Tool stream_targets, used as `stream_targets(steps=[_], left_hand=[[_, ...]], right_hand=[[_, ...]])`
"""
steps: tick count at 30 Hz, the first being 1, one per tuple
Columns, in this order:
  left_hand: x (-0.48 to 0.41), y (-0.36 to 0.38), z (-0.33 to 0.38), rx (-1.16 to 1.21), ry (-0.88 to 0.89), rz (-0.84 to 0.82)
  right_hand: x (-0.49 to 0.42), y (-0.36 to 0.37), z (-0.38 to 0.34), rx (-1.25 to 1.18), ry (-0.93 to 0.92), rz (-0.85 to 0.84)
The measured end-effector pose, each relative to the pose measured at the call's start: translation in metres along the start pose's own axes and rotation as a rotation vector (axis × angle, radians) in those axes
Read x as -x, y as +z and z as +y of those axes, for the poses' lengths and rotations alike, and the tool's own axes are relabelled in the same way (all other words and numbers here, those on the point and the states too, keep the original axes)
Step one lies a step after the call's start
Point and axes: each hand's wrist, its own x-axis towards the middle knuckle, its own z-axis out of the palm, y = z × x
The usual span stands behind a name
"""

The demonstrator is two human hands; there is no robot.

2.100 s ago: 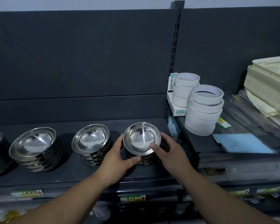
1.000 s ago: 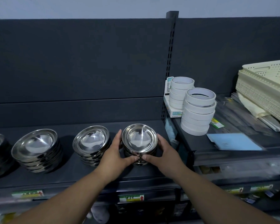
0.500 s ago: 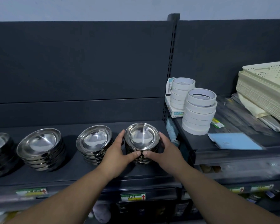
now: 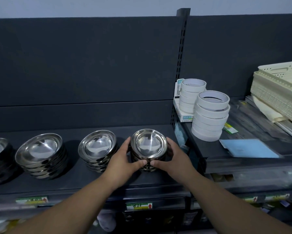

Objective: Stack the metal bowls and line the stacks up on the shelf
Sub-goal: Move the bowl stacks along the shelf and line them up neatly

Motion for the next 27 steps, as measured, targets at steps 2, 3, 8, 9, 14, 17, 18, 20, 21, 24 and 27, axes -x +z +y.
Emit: stream_targets(steps=[2, 3, 8, 9, 14, 17, 18, 20, 21, 24, 27], left_hand=[[-0.001, -0.001, 0.000, -0.004, 0.002, 0.006], [-0.002, -0.002, 0.000, -0.009, 0.003, 0.010], [-0.003, -0.005, 0.002, -0.024, 0.004, 0.012], [-0.003, -0.005, 0.001, -0.021, -0.002, 0.011], [0.004, 0.002, -0.009, -0.005, -0.058, -0.020], [0.004, 0.005, -0.013, -0.010, -0.074, -0.011], [0.003, 0.006, -0.014, -0.008, -0.080, -0.012], [0.001, 0.007, -0.014, 0.005, -0.081, -0.007], [0.000, 0.008, -0.015, 0.012, -0.077, 0.000], [-0.001, 0.009, -0.017, 0.012, -0.072, 0.009], [-0.002, 0.011, -0.019, 0.018, -0.070, 0.019]], right_hand=[[-0.001, 0.000, 0.000, 0.008, -0.011, 0.018], [-0.001, 0.000, 0.000, 0.006, -0.017, 0.027], [-0.002, -0.002, -0.001, -0.015, -0.019, 0.034], [-0.003, -0.003, -0.001, -0.020, -0.016, 0.025], [-0.002, -0.005, 0.004, -0.002, -0.018, -0.043], [-0.004, -0.004, 0.007, -0.007, -0.037, -0.040], [-0.005, -0.004, 0.008, -0.011, -0.045, -0.036], [-0.007, -0.003, 0.009, -0.012, -0.068, -0.033], [-0.007, -0.003, 0.009, -0.010, -0.077, -0.033], [-0.010, -0.005, 0.009, -0.007, -0.083, -0.030], [-0.011, -0.007, 0.009, 0.012, -0.079, -0.038]])
